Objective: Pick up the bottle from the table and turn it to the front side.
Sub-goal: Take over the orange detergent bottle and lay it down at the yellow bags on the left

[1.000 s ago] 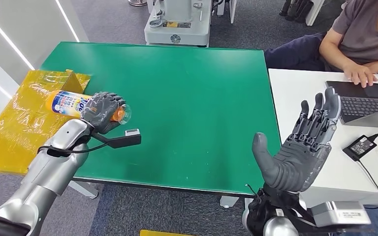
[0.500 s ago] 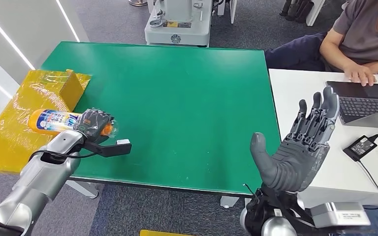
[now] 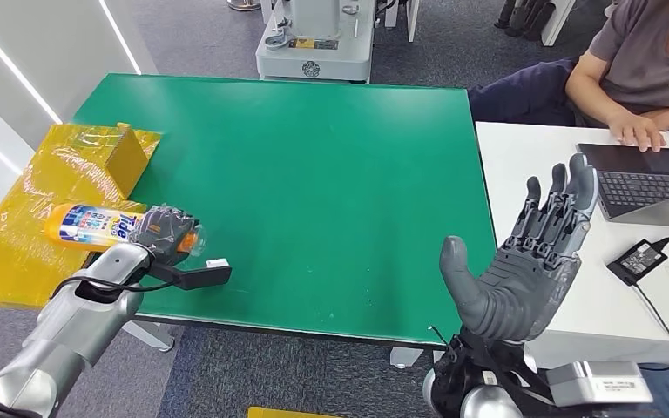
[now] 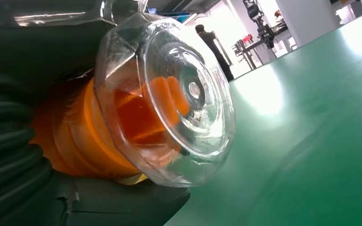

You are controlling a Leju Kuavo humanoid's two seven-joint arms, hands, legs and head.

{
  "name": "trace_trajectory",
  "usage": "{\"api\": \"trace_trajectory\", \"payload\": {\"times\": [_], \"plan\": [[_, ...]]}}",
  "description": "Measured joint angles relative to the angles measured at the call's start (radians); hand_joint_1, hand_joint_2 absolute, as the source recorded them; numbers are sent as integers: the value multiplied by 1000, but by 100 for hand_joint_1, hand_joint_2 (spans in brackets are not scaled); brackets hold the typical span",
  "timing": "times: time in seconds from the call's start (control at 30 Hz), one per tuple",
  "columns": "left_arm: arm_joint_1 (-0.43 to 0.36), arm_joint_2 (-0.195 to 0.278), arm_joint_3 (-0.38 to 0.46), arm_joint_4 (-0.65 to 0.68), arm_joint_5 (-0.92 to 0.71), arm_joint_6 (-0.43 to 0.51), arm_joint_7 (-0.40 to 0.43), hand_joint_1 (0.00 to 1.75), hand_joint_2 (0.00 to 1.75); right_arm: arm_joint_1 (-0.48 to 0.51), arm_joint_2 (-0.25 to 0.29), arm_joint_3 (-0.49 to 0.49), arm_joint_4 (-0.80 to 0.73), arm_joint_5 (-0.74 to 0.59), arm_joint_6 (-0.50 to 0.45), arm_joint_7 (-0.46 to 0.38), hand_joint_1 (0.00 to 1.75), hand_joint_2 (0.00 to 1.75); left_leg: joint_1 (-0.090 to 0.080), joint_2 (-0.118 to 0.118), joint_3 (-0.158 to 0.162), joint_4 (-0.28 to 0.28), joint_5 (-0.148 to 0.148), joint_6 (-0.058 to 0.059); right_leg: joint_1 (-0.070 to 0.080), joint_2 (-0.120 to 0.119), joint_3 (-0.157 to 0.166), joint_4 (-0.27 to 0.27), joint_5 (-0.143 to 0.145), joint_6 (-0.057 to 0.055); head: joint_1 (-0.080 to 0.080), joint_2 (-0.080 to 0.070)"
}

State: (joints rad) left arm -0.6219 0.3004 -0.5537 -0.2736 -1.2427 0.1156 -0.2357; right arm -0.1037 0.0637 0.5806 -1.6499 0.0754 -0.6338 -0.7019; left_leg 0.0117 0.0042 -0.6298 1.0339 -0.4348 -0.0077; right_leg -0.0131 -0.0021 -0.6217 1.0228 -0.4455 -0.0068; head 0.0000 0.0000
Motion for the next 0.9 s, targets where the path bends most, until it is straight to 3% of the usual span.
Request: {"api": "trace_trajectory", "payload": {"times": [0.2, 0.43, 0.9], "plan": [[3, -1, -1, 4, -40, 76, 46, 175, 175, 1, 0, 4, 0, 24, 19, 0, 0, 175, 0, 0, 0, 0, 0, 0, 0, 0, 0, 0, 0, 0, 0, 0], [8, -12, -2, 4, -79, 168, 20, 175, 175, 2, 0, 7, 1, 32, 33, 0, 0, 175, 0, 0, 0, 0, 0, 0, 0, 0, 0, 0, 0, 0, 0, 0], [12, -31, -2, 4, -90, 195, -8, 175, 175, 9, 0, 10, 3, 39, 31, 0, 0, 175, 0, 0, 0, 0, 0, 0, 0, 0, 0, 0, 0, 0, 0, 0]]}}
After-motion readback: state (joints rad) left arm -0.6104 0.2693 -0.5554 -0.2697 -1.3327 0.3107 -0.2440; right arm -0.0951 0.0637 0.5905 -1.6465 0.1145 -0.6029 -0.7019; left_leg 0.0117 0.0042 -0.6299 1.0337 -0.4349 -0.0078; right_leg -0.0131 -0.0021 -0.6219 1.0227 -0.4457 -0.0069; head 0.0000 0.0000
